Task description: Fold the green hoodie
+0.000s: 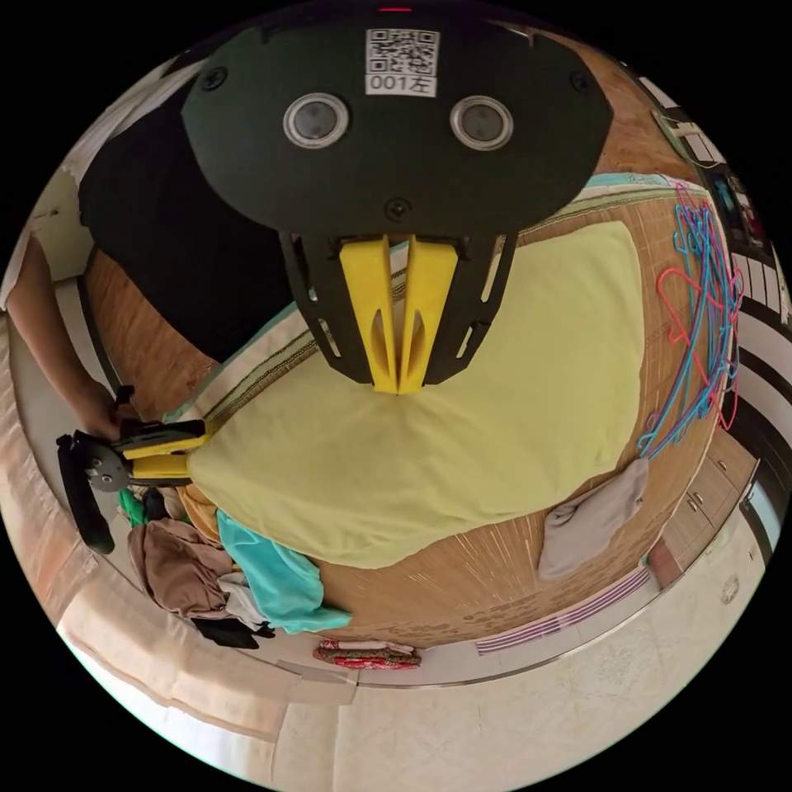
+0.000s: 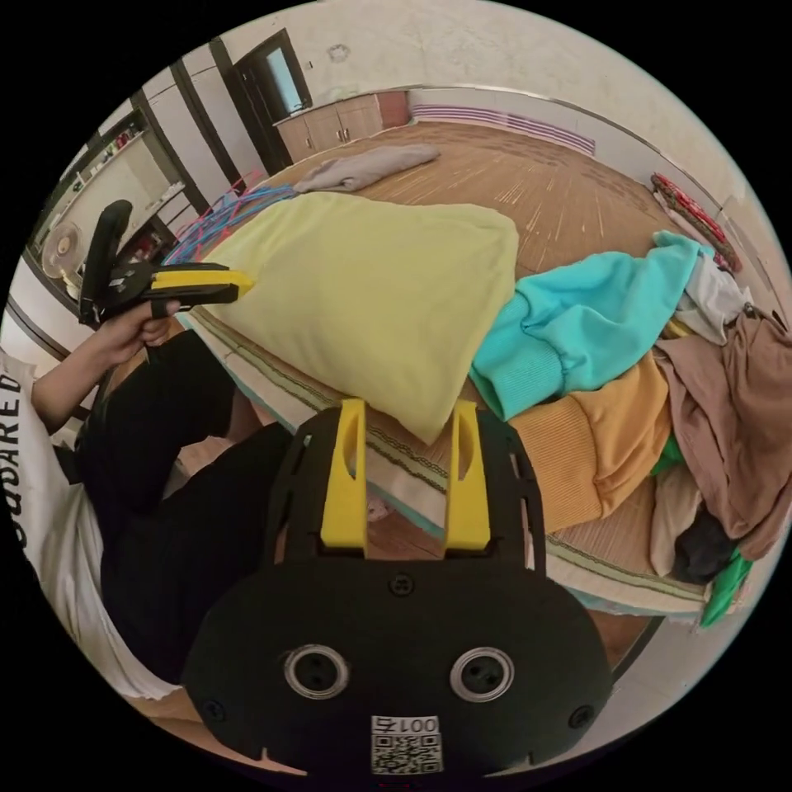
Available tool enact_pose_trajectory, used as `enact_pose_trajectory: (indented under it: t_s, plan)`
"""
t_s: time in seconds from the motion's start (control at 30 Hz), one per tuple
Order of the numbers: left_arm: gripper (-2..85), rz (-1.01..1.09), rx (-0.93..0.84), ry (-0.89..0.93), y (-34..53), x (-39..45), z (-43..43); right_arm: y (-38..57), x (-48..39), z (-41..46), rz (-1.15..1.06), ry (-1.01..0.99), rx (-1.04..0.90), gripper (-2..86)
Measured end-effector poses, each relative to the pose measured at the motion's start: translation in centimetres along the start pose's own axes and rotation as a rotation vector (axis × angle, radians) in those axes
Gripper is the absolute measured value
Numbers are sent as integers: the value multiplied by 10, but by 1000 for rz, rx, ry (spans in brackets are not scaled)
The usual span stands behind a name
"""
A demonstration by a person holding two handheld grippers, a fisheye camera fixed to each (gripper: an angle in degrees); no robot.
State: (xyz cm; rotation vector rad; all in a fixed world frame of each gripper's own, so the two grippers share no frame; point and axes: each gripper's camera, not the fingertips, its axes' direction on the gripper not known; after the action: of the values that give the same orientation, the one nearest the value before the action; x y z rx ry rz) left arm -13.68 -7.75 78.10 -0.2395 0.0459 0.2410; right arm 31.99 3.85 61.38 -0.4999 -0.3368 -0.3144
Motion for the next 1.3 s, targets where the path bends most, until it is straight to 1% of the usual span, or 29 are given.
enact_pose_trajectory:
  t_s: [0.07, 0.13, 0.2, 0.3, 0.4, 0.5, 0.6, 0.63, 0.67, 0.7, 0.77, 0.8, 0.87, 0.9, 0.97, 1.0, 1.07, 1.17, 1.23, 1.3]
  plan:
    - [-9, 4, -2, 30, 0, -13, -1, -1, 0, 2, -21, -32, 14, 66]
    - [-9, 17, -13, 38, -1, -20, -2, 1, 4, 2, 7, -82, 39, 42]
    - [-9, 51, -26, 26, -4, -24, -3, 4, 7, 1, 46, -114, 69, 35]
    - [-9, 87, -33, -4, -6, -29, -7, 8, 3, -12, 104, -135, 164, 29]
    - [-9, 78, -17, 1, -5, -39, -11, -3, -21, -29, 94, -68, 229, 26]
    - [-9, 46, 4, 42, -5, -56, -15, -31, -58, -46, 5, 24, 300, 26]
    - [-9, -10, 36, 132, -3, -80, -20, -79, -109, -59, -152, 66, 369, 27]
    - [-9, -42, 55, 179, -1, -91, -22, -101, -136, -58, -245, 87, 371, 28]
    - [-9, -73, 84, 219, 2, -102, -24, -122, -168, -53, -352, 110, 362, 29]
    - [-9, -86, 102, 235, 5, -107, -26, -131, -185, -50, -410, 121, 355, 29]
    - [-9, -149, 173, 280, 18, -130, -36, -156, -251, -28, -629, 161, 324, 29]
    - [-9, -171, 181, 292, 23, -136, -39, -160, -264, -22, -669, 160, 321, 29]
    - [-9, -251, 178, 338, 40, -159, -52, -174, -306, 6, -785, 87, 298, 28]
    - [-9, -263, 167, 350, 44, -164, -55, -178, -313, 14, -803, 57, 287, 28]
    - [-9, -280, 36, 402, 58, -182, -57, -190, -336, 47, -844, -69, 221, 28]
    - [-9, -283, -3, 425, 61, -187, -56, -193, -340, 56, -847, -97, 205, 27]
    - [-9, -331, -73, 546, 77, -212, -56, -201, -354, 89, -853, -194, 127, 29]
    - [-9, -399, -64, 546, 94, -238, -72, -206, -365, 125, -849, -260, 9, 35]
    - [-9, -429, -41, 551, 99, -249, -83, -208, -373, 136, -822, -258, -44, 39]
    - [-9, -453, -14, 568, 101, -257, -93, -203, -380, 130, -832, -241, -6, 44]
